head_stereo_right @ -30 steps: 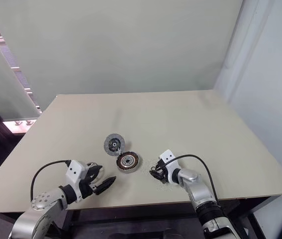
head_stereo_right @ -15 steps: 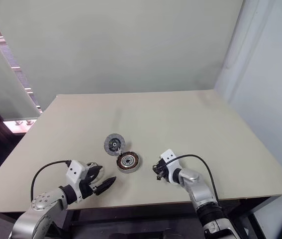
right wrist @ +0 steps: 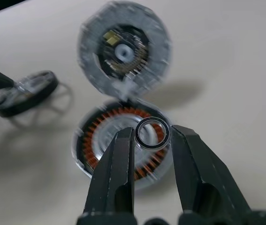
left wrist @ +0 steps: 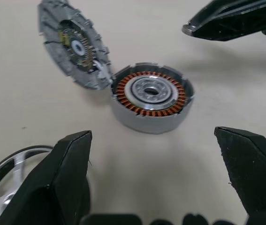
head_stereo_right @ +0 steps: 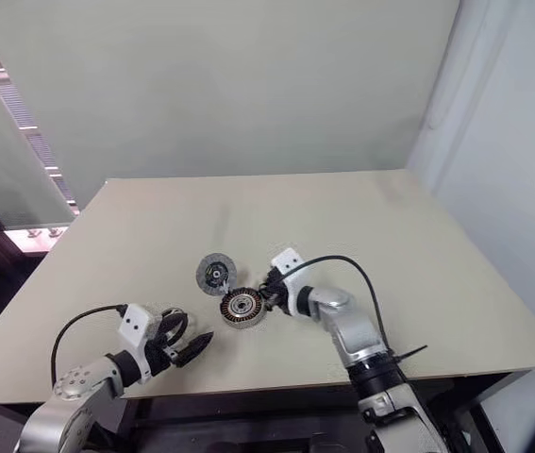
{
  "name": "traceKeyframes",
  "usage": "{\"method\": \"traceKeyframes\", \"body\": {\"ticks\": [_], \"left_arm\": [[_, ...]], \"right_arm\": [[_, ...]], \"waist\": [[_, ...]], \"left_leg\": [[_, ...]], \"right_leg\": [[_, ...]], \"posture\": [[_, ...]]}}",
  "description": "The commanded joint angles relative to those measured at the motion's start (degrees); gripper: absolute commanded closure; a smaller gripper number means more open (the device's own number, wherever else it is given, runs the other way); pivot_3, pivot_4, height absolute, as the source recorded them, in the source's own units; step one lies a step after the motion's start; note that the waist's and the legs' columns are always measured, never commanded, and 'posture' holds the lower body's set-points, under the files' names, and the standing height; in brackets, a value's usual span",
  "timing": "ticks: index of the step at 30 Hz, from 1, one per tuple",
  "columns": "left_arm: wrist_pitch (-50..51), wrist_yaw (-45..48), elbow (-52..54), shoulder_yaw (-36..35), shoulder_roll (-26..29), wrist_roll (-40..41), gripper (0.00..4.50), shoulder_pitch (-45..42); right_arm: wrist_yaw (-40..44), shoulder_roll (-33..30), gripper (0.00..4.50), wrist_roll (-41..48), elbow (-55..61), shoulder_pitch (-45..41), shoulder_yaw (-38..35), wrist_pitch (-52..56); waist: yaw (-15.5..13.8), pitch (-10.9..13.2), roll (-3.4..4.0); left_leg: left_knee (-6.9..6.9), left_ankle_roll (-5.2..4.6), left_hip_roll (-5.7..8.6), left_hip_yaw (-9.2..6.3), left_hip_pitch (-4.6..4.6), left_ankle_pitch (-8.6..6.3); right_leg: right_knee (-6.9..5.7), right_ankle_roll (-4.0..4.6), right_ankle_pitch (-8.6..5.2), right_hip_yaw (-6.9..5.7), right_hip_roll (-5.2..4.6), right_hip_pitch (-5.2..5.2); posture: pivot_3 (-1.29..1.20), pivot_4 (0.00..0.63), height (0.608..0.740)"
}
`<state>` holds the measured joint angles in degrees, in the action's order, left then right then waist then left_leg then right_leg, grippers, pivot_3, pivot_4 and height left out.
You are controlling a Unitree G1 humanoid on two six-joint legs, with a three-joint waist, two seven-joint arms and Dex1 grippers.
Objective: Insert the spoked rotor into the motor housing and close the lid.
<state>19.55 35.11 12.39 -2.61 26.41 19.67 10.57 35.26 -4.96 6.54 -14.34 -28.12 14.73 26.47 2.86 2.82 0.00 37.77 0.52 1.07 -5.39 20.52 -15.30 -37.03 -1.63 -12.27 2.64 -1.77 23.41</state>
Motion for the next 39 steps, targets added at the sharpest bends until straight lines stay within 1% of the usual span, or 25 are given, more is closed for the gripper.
{"method": "traceKeyframes", "body": {"ticks": [1, 9, 26, 32, 39], "left_arm": [[-2.04, 0.46, 0.55, -1.89, 1.06, -0.52, 0.0, 0.3], [-2.03, -0.05, 1.87, -2.57, 0.8, -0.31, 0.0, 2.05], [-1.98, -1.01, 3.71, -3.19, 0.09, -0.27, 0.0, 3.91], [-1.81, -1.16, 4.03, -3.1, 0.08, -0.34, 0.0, 3.92], [-1.73, -1.29, 4.17, -3.04, 0.16, -0.35, 0.0, 3.92]], "right_arm": [[-0.68, 1.49, 3.69, -1.31, -1.99, -2.83, 1.28, -0.6], [-0.74, 4.95, 3.69, -3.29, -11.1, -5.12, 3.3, -5.23], [-2.16, 7.4, 3.69, -4.88, -22.85, -8.4, 1.34, -12.75], [-2.39, 8.11, 3.69, -5.25, -26.14, -9.23, 0.9, -14.6], [-1.62, 8.45, 3.69, -5.7, -27.2, -9.13, 1.19, -14.5]], "waist": [[-0.02, 0.0, 0.01], [0.01, 0.0, 0.01], [0.04, 0.01, 0.03], [0.06, 0.01, 0.03], [0.05, 0.01, 0.04]], "left_leg": [[-0.02, 0.0, 0.0, 0.0, 0.0, 0.0], [-0.05, 0.0, 0.04, -0.02, 0.0, 0.0], [-0.12, 0.01, 0.03, -0.05, -0.02, 0.0], [-0.14, 0.01, 0.02, -0.04, -0.06, 0.0], [-0.18, 0.01, 0.04, -0.06, -0.06, 0.0]], "right_leg": [[0.0, 0.0, 0.0, 0.0, 0.0, 0.01], [0.0, 0.0, 0.0, 0.0, -0.04, 0.01], [-0.01, 0.0, 0.01, -0.03, -0.04, 0.02], [-0.02, 0.0, 0.01, -0.03, -0.03, 0.02], [-0.02, 0.0, 0.01, -0.02, -0.03, 0.02]], "posture": [[0.0, 0.0, 0.74], [0.0, 0.0, 0.74], [0.0, 0.0, 0.74], [0.0, 0.0, 0.74], [0.0, 0.0, 0.74]]}}
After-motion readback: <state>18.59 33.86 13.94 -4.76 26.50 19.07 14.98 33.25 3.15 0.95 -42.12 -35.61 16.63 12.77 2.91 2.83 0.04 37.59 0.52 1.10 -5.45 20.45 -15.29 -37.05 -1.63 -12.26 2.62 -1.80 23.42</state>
